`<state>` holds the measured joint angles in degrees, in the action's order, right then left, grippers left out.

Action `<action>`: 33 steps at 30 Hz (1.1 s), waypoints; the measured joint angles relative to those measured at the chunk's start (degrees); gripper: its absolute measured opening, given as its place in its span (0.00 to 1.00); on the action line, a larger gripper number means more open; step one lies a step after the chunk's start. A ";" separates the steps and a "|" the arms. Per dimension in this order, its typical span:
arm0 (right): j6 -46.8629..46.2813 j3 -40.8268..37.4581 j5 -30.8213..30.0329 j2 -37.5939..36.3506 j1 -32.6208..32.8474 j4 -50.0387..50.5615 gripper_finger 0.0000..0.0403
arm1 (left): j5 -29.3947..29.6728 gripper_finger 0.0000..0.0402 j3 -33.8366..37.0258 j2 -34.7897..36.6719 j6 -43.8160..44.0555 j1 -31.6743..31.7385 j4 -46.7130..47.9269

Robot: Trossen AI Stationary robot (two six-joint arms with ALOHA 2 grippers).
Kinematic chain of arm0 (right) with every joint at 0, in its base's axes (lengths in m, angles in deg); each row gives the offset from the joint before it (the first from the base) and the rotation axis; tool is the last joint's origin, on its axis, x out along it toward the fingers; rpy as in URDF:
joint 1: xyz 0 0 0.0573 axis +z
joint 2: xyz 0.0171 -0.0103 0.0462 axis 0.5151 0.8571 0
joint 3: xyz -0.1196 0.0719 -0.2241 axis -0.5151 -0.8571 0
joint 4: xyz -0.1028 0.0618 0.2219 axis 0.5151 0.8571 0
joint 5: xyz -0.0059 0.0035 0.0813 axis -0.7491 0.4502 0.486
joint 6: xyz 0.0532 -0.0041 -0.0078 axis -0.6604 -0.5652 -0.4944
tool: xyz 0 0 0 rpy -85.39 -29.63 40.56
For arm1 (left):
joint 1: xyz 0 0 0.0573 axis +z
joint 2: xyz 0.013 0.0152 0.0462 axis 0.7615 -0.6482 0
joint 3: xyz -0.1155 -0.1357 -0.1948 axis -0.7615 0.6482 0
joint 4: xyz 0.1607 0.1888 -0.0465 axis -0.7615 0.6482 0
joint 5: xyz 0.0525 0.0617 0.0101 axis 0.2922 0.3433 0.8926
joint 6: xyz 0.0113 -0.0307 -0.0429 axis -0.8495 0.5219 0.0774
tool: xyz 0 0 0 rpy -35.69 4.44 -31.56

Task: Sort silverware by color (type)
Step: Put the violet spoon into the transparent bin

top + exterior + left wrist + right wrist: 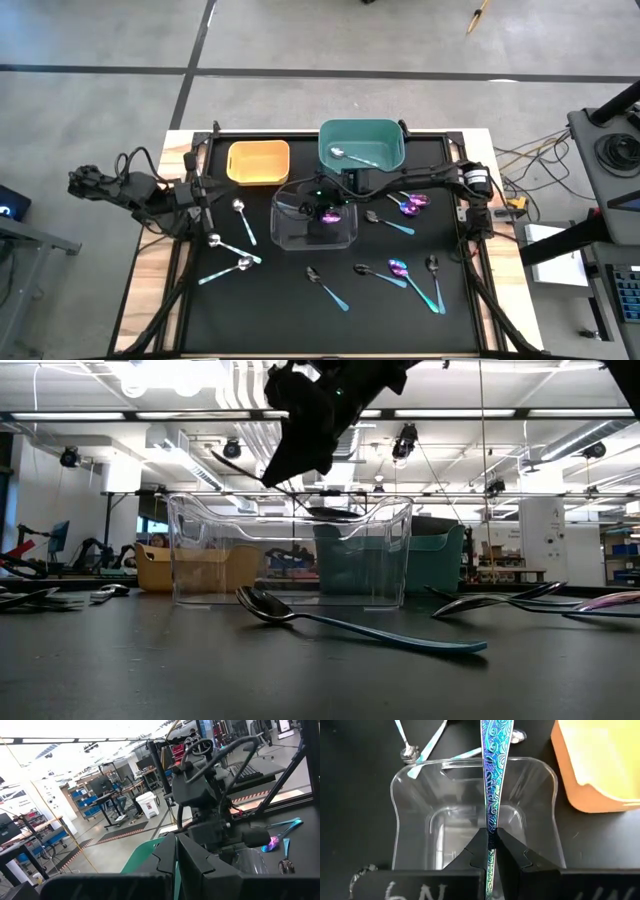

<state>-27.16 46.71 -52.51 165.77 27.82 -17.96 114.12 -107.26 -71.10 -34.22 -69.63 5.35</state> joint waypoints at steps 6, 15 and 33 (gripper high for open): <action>0.34 0.22 0.01 2.89 0.23 0.35 0.03 | 0.00 0.00 0.00 -0.02 0.00 -0.02 0.12; 1.95 5.46 -0.03 8.35 0.31 6.86 0.03 | 0.00 0.00 0.00 -0.11 0.00 0.00 0.16; 5.39 19.53 -1.92 17.81 0.50 23.22 0.03 | 0.00 0.00 0.00 -0.11 0.00 -0.01 0.21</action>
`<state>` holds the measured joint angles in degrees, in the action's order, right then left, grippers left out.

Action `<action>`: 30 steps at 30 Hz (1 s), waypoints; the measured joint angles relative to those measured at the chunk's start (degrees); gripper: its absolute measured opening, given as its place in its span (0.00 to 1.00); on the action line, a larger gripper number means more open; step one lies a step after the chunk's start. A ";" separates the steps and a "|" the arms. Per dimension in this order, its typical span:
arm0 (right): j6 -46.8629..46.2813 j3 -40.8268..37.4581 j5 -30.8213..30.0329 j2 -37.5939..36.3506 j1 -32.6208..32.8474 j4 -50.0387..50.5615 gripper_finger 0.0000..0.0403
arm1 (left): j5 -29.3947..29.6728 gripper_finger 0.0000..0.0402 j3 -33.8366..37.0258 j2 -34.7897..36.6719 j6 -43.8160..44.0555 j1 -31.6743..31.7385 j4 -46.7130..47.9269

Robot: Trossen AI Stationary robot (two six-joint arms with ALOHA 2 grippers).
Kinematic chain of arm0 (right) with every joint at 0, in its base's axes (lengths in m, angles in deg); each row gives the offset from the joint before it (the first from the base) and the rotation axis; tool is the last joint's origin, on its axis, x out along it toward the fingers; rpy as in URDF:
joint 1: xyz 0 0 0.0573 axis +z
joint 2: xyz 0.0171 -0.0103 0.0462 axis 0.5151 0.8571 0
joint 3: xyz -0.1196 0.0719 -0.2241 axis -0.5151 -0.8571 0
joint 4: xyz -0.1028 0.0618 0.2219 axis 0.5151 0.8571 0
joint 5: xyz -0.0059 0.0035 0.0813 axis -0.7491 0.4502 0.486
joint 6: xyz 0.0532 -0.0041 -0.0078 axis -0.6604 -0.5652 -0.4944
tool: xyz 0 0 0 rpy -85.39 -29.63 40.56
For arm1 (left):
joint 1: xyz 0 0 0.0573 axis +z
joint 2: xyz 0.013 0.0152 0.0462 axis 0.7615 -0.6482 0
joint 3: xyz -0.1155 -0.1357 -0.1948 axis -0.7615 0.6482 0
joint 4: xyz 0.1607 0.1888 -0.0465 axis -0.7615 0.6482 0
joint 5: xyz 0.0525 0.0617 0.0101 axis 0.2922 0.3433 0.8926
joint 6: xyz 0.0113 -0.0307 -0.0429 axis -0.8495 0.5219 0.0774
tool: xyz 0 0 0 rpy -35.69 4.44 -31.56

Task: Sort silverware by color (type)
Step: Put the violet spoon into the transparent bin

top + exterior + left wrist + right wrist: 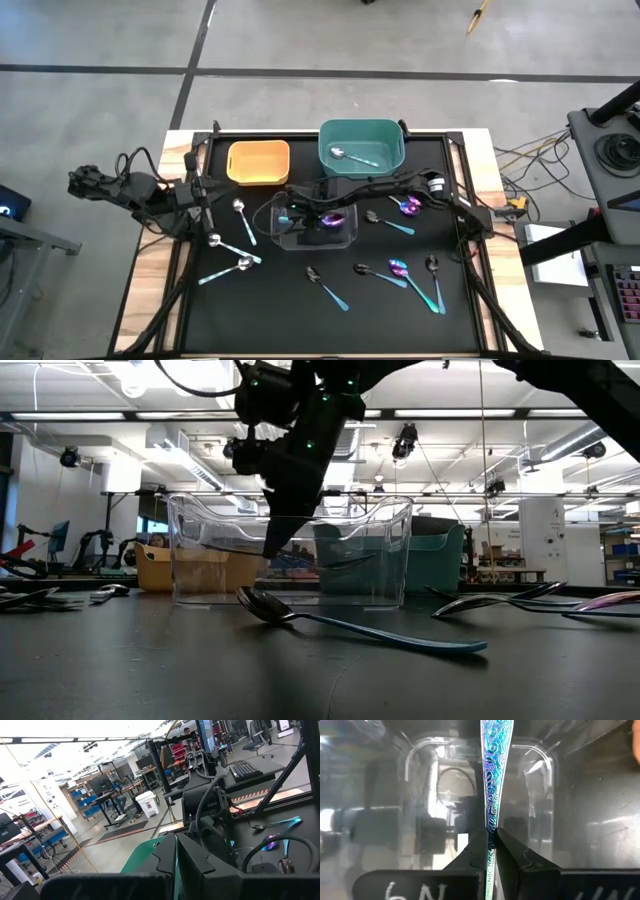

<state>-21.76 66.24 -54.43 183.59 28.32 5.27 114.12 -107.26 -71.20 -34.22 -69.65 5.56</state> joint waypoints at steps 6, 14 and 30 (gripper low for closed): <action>-0.71 0.08 -0.23 0.22 0.17 0.48 0.03 | 0.02 0.00 0.00 -0.02 0.00 0.00 0.14; -1.06 -0.31 -0.19 0.22 0.71 -0.05 0.03 | 0.02 0.00 0.00 0.00 0.00 -0.01 0.20; -2.60 -3.66 -0.22 0.22 0.68 -2.02 0.03 | 0.02 0.00 0.00 0.00 -0.02 -0.01 0.22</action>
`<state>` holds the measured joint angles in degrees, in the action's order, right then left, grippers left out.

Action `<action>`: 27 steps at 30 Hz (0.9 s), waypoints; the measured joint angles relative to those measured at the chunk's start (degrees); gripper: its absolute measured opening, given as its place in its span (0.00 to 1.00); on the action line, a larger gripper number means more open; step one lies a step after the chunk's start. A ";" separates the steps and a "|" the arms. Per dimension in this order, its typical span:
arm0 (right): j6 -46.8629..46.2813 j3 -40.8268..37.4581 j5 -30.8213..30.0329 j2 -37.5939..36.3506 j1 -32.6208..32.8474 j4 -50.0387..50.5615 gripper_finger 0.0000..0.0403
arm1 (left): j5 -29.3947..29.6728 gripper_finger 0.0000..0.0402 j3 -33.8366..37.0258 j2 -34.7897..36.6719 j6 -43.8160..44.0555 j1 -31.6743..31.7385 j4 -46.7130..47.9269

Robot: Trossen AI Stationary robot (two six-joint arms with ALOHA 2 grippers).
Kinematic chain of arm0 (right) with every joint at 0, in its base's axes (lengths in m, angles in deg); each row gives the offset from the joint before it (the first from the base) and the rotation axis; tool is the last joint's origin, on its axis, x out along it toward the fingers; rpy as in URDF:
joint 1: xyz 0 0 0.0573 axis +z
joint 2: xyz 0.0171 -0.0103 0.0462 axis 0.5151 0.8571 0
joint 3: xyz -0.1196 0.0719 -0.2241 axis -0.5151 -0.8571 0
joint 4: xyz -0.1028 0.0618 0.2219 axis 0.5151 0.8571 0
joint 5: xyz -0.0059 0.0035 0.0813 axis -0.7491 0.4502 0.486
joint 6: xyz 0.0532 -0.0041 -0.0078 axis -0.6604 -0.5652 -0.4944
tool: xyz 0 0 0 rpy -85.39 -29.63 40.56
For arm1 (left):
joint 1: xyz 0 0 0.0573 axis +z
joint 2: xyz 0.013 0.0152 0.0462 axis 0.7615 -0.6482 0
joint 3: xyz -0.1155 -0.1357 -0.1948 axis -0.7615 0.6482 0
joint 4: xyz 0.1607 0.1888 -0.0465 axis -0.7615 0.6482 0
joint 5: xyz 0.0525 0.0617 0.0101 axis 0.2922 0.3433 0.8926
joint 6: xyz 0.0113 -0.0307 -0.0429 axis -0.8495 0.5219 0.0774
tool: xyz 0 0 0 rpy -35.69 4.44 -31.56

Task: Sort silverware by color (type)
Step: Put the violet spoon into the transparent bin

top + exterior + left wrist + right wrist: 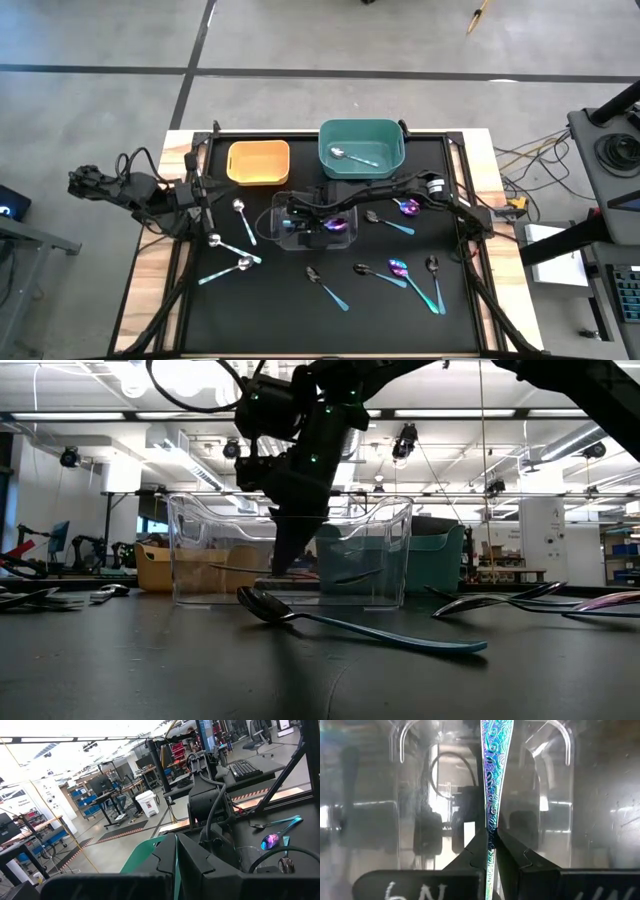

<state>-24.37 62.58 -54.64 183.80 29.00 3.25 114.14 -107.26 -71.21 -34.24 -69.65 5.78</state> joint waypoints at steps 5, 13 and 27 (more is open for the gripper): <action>-0.06 -0.02 0.00 0.00 0.00 -1.36 0.03 | 0.00 0.00 0.00 0.00 0.00 0.00 0.00; -0.06 -0.07 0.00 0.32 0.00 -3.01 0.03 | 0.00 0.00 0.00 0.00 0.00 0.01 0.01; -0.26 0.07 1.07 2.08 -0.07 -2.84 0.03 | 0.02 0.00 0.00 0.00 0.00 0.01 0.02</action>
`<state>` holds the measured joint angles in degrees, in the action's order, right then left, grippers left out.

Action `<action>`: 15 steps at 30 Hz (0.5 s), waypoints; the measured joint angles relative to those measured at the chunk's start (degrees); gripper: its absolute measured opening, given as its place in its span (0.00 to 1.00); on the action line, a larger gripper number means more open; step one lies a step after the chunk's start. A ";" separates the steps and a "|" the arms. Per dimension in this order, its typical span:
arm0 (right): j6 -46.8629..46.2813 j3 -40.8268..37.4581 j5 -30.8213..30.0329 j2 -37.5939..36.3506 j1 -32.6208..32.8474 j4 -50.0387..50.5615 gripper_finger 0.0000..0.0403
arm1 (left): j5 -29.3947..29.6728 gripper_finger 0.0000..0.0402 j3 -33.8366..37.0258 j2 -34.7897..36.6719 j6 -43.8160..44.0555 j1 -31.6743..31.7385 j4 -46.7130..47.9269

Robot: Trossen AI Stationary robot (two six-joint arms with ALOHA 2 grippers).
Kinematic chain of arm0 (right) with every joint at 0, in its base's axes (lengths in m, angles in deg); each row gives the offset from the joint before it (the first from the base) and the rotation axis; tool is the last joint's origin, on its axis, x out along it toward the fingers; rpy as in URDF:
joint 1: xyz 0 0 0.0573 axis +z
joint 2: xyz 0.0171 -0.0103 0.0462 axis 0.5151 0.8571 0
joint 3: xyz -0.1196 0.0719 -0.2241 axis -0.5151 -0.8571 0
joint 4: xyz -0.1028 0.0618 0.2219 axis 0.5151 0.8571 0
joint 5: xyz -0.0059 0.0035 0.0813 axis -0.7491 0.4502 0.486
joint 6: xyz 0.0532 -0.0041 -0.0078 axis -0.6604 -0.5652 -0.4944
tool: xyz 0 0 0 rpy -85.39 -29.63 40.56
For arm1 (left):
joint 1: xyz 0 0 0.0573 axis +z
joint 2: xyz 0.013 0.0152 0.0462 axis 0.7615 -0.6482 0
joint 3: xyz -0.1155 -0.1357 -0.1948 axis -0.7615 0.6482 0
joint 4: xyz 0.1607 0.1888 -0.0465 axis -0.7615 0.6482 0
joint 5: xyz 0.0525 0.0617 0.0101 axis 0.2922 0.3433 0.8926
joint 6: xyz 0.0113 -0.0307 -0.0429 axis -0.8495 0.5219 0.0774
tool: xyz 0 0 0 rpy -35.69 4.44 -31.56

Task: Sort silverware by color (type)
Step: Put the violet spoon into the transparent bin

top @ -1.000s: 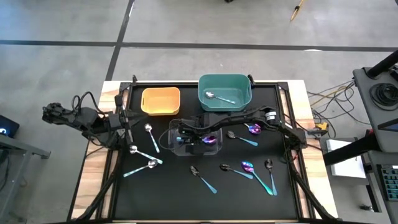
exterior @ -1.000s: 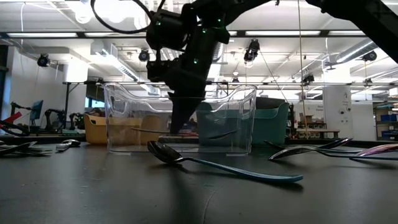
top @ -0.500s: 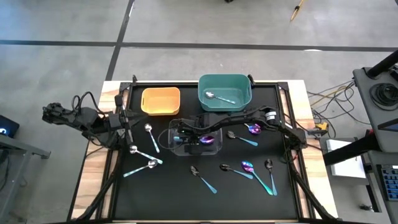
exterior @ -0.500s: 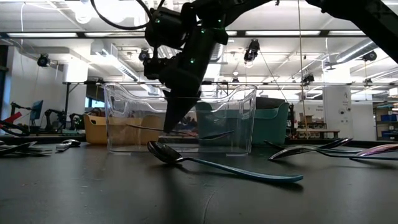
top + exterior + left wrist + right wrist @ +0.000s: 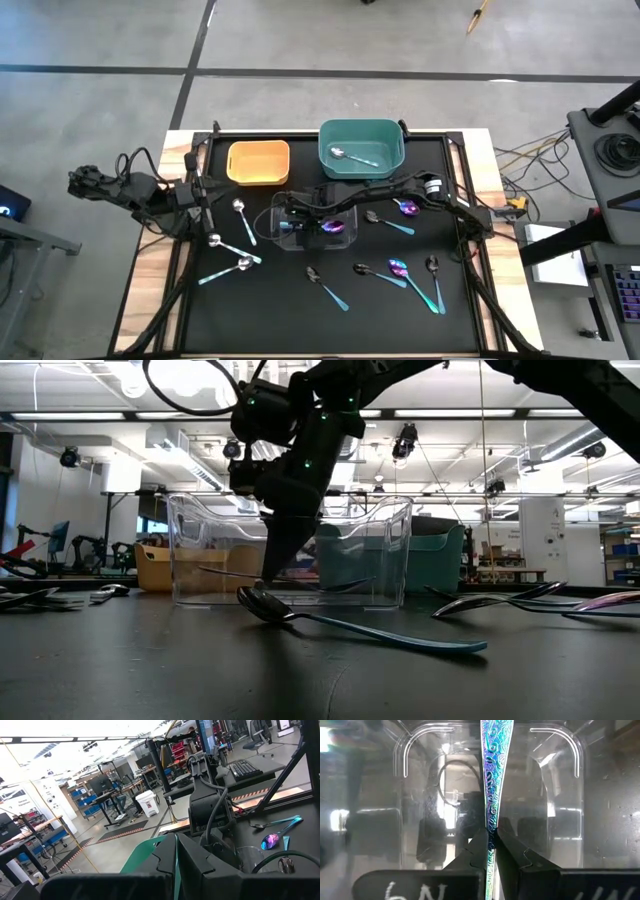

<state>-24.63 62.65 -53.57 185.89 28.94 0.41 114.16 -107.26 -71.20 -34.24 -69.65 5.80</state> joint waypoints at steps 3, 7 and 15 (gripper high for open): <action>0.17 0.00 -0.02 0.04 0.00 0.00 0.03 | 0.00 0.00 0.00 -0.01 0.00 -0.01 0.00; 0.16 0.00 -0.12 0.06 -0.02 0.01 0.03 | 0.00 0.00 0.00 -0.01 0.00 0.01 0.00; -0.24 0.00 -0.24 0.12 -0.09 0.09 0.05 | 0.00 0.00 0.00 -0.01 0.00 -0.01 0.00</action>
<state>-24.87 62.65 -53.81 186.01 28.85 0.49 114.16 -107.26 -71.22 -34.24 -69.65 5.80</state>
